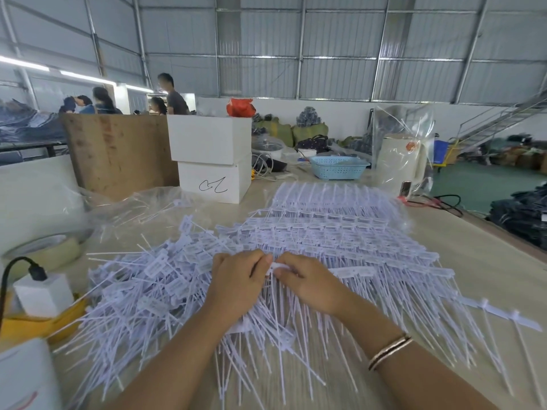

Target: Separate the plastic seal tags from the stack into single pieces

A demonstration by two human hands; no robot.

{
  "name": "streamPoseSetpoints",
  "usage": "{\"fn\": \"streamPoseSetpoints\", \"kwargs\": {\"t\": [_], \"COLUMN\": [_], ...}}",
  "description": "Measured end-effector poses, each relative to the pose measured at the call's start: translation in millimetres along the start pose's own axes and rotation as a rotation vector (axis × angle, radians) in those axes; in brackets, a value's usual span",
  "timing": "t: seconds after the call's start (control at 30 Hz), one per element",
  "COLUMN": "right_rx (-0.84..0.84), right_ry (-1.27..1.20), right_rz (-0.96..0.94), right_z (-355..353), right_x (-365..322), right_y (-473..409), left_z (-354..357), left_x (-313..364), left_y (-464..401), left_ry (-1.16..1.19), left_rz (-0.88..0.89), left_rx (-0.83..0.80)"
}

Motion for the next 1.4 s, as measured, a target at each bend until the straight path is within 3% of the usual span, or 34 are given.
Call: {"fn": "streamPoseSetpoints", "kwargs": {"t": [0.1,0.27,0.37,0.47,0.67,0.77,0.87,0.93,1.0,1.1,1.2,1.3,1.4], "right_rx": [-0.016,0.195,0.315,0.333,0.373,0.291,0.234,0.247,0.278,0.292,0.250,0.047,-0.103], "right_ry": [-0.095,0.028,-0.058,-0.019,0.036,0.344,0.323,0.267,0.216,0.159,0.134,0.250,0.051], "right_rz": [-0.071,-0.311,-0.358,-0.296,-0.115,-0.030,-0.072,-0.136,-0.207,-0.264,-0.192,-0.003,0.098], "right_z": [-6,5,3,0,-7,-7,-7,-7,-6,0,-2,-13,-25], "right_x": [1,11,14,18,33,34,27,20,10,-1,-6,-7,-10], "right_y": [1,-3,-1,-1,4,0,-1,-3,-5,-4,-3,-7,-6], "left_z": [-1,-6,-13,-20,-43,-43,-43,-39,-28,-8,4,3,3], "left_x": [1,4,-4,-9,-36,-43,-37,-17,8,21,13,9,9], "left_y": [0,-2,-9,-9,-25,-29,-30,-28,-25,-19,-12,-8,-6], "left_ry": [0.053,0.264,0.384,0.354,-0.017,-0.283,-0.483,-0.489,-0.443,-0.397,-0.203,0.007,0.105], "left_rz": [-0.051,-0.275,-0.422,-0.337,-0.295,-0.311,-0.253,-0.080,0.031,0.034,0.049,0.039,0.027], "left_rx": [-0.025,-0.115,0.004,0.129,0.407,0.332,0.333,0.324,0.177,-0.020,0.013,0.081,0.047]}}
Point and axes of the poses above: each hand's wrist, its own y-axis away from the middle knuckle, its own z-axis out of the palm, x = y × z, the point moved 1 cm from there along -y, towards the middle knuckle, and after that the axes turned 14 degrees about -y, right-handed, at the moved point
